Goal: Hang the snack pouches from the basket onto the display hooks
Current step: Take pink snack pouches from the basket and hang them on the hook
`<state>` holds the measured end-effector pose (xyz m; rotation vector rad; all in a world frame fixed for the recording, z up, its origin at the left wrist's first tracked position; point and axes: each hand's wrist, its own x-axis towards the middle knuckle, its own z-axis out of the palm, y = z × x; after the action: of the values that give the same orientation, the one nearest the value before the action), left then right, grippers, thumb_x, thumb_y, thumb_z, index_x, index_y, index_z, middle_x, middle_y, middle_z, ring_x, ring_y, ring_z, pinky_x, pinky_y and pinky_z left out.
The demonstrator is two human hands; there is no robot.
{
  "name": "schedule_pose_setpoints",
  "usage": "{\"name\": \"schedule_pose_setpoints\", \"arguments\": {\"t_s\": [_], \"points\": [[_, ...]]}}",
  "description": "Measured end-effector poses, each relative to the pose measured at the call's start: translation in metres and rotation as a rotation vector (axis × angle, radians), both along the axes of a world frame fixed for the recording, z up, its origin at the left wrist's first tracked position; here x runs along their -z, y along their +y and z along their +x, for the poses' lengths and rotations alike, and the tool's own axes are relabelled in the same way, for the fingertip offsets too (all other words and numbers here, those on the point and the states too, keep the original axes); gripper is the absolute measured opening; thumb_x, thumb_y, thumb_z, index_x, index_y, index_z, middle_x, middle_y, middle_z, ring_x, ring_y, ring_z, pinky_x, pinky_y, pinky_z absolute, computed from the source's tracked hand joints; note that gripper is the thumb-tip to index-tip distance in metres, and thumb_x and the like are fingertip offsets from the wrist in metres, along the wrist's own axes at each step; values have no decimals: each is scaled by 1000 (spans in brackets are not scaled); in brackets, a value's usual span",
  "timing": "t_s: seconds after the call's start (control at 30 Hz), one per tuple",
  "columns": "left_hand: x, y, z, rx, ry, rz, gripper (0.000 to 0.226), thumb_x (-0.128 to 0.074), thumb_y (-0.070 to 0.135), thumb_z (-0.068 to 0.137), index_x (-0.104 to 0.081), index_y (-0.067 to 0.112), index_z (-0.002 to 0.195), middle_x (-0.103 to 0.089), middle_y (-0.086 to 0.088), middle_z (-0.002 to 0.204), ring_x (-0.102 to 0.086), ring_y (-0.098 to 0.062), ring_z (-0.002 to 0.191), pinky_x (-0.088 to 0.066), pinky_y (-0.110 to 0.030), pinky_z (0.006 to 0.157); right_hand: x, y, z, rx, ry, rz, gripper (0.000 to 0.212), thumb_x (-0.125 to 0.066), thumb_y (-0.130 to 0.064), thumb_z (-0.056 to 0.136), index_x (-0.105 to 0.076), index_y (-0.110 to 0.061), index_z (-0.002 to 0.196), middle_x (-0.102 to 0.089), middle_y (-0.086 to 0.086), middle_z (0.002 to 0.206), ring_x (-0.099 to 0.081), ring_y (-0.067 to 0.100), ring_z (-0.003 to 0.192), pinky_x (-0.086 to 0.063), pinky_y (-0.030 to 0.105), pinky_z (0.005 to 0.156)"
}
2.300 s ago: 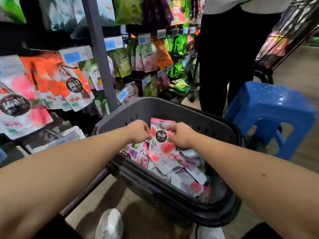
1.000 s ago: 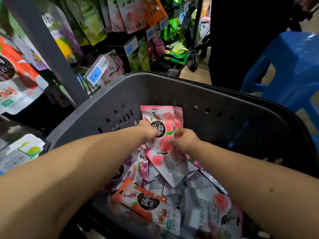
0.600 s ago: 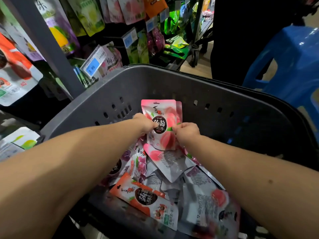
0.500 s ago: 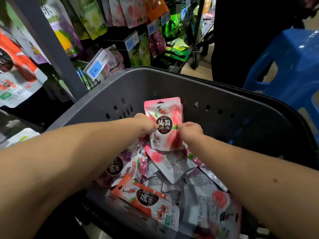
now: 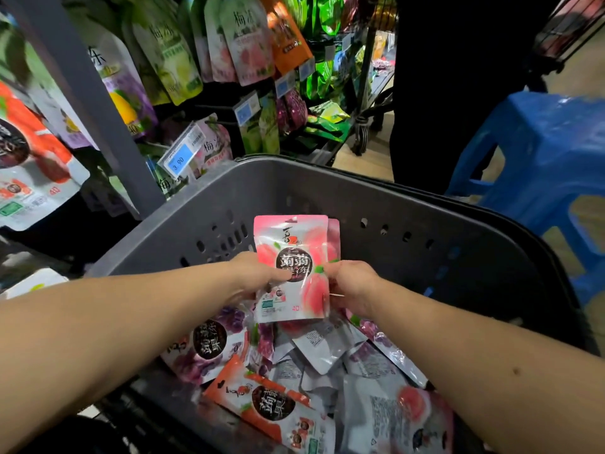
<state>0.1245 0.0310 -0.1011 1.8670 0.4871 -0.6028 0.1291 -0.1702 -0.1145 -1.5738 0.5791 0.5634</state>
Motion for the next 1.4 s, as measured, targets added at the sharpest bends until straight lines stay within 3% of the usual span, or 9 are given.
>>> {"name": "schedule_pose_setpoints", "arguments": {"t_s": [0.17, 0.33, 0.47, 0.6, 0.87, 1.0, 1.07, 1.2, 1.4], "points": [[-6, 24, 4, -76, -57, 220, 41, -85, 27, 80, -67, -4, 100, -69, -16, 86, -66, -31, 75, -52, -33, 69, 8, 0, 4, 6, -176, -515, 19, -71, -12, 86, -66, -11, 105, -66, 7, 103, -65, 29, 100, -52, 30, 87], [-5, 38, 4, -130, -97, 309, 37, -76, 21, 89, -65, -7, 110, -67, -16, 87, -61, -28, 71, -50, -34, 68, 15, 9, 5, 2, -184, -397, 49, -86, -32, 75, -64, -21, 117, -71, 6, 109, -66, 28, 108, -54, 39, 96], [-6, 37, 2, -93, -119, 395, 30, -72, 20, 92, -63, -6, 104, -70, -18, 98, -69, -33, 88, -59, -41, 78, 42, 5, 14, 11, -220, -435, 7, -74, -49, 78, -72, -50, 71, -74, 4, 76, -69, 32, 95, -60, 47, 85], [-16, 30, 0, -61, -151, 464, 18, -63, 18, 99, -56, 2, 102, -61, -14, 98, -57, -28, 85, -44, -31, 68, 17, -1, 7, 51, -269, -355, 28, -71, -36, 91, -68, -18, 70, -70, 1, 74, -66, 25, 75, -60, 39, 77], [-15, 23, -3, -192, -252, 361, 12, -65, 11, 94, -64, -1, 95, -65, -19, 89, -60, -32, 71, -48, -35, 59, 7, -21, -7, 111, -346, -261, 43, -61, -45, 100, -46, -15, 72, -53, 4, 68, -47, 22, 64, -41, 33, 60], [-21, 19, -5, -202, -260, 336, 10, -64, 8, 94, -62, 1, 87, -61, -16, 82, -55, -27, 65, -48, -33, 55, -2, -37, -8, 89, -240, -95, 35, -62, -35, 101, -55, -12, 75, -56, 7, 63, -48, 17, 45, -37, 26, 46], [-22, 21, -5, -208, -253, 331, 10, -65, 8, 93, -64, -2, 90, -66, -20, 87, -58, -29, 69, -52, -39, 62, 3, -44, -2, 77, -155, -66, 26, -66, -29, 97, -61, -11, 79, -65, 15, 74, -57, 22, 56, -40, 30, 54], [-24, 22, -6, -181, -219, 321, 11, -63, 10, 93, -59, 3, 85, -57, -13, 77, -52, -26, 67, -41, -33, 64, 10, -56, 7, 6, -142, -287, 16, -51, -11, 93, -62, -9, 81, -70, 19, 92, -64, 31, 76, -48, 38, 61], [-25, 18, -10, -151, -172, 298, 12, -65, 12, 91, -61, 2, 85, -56, -15, 77, -52, -28, 70, -41, -36, 65, -17, -60, -22, -315, -270, -1029, 20, -51, -6, 91, -69, -14, 94, -69, 11, 98, -66, 34, 90, -45, 31, 70]]}}
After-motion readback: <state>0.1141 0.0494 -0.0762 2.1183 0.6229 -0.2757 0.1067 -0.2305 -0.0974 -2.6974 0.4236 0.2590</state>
